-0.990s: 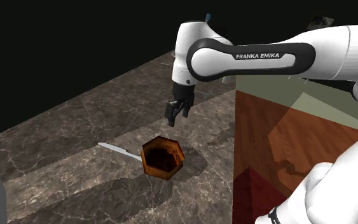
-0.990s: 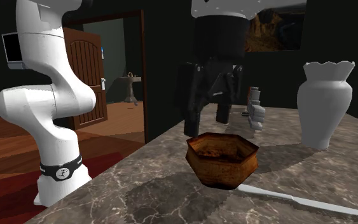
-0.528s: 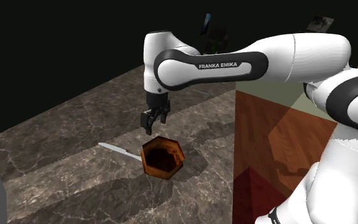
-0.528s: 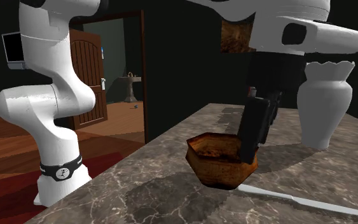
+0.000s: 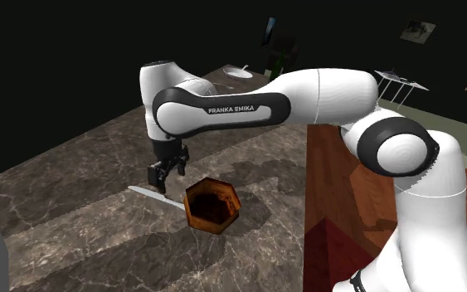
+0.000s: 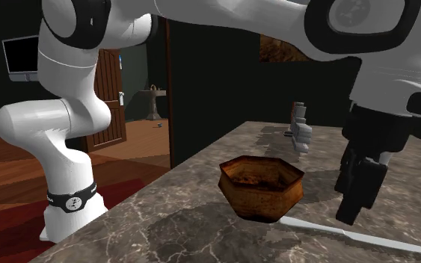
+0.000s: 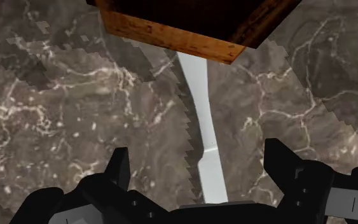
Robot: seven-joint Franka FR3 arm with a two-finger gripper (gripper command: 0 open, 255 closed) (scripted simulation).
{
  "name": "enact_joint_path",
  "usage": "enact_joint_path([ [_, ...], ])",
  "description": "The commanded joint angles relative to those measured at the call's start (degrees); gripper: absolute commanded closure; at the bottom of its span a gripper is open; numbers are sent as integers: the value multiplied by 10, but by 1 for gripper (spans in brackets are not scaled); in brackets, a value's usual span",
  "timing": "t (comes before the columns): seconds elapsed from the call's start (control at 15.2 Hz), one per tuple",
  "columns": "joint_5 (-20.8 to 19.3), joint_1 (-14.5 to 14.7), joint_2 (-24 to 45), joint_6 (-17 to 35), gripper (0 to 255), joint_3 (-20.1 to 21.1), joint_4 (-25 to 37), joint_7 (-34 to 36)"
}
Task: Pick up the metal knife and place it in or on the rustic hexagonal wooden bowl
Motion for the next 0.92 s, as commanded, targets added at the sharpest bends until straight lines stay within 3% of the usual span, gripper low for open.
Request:
enact_joint_path([
  [0.0,-12,22,54,-22,0,0,68,-3],
  [0.07,-14,27,64,-26,0,0,81,-4],
  [0.53,-15,19,58,36,0,-1,12,-1],
  [0.86,-15,19,58,36,0,-1,12,-1],
])
